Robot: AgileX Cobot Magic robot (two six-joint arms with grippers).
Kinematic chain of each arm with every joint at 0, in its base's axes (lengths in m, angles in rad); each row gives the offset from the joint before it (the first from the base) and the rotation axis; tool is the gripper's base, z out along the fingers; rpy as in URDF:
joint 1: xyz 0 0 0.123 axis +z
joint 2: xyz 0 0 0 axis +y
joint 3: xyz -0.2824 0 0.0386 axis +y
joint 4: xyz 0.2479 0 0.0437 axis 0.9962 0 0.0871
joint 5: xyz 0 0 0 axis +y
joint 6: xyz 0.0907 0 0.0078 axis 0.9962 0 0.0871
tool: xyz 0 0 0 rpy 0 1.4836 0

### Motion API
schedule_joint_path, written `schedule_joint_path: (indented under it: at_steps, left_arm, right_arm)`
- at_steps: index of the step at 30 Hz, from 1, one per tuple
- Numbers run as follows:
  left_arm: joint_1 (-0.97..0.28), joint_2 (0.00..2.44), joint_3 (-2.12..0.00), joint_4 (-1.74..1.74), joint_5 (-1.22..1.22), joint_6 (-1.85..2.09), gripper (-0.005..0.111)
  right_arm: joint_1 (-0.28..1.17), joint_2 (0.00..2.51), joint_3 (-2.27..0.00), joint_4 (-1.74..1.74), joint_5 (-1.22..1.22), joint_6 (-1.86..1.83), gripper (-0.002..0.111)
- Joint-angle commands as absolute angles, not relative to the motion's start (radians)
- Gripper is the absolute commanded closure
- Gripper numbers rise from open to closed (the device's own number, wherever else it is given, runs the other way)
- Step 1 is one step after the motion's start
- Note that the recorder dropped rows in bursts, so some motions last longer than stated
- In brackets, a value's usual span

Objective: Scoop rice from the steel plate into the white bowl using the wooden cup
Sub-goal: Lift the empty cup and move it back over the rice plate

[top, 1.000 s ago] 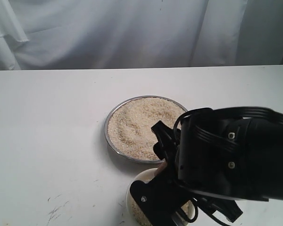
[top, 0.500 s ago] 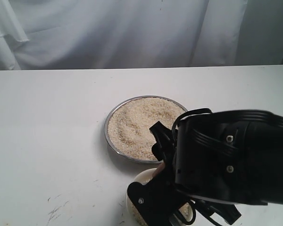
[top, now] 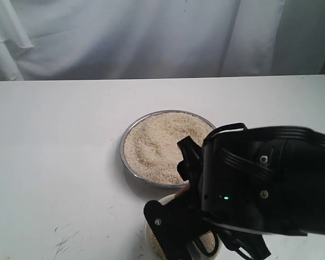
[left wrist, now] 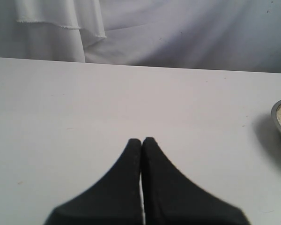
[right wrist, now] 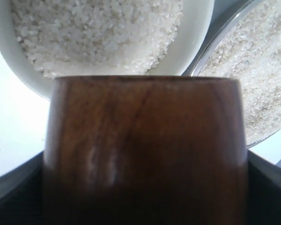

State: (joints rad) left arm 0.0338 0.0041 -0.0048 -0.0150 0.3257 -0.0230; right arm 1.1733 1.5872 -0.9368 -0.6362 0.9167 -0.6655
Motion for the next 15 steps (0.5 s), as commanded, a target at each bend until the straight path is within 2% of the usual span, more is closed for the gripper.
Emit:
schedule_joint_path:
  at_steps: [1,15]
  left_arm:
    - [0.031,0.0,0.0,-0.014,0.319,-0.024,0.107]
    - [0.031,0.0,0.0,-0.014,0.319,-0.024,0.107]
  right_arm:
    - [1.151,1.584,-0.942,-0.606,0.89,-0.572,0.108]
    - [0.954,1.514,-0.942,-0.42,0.729,-0.58,0.108]
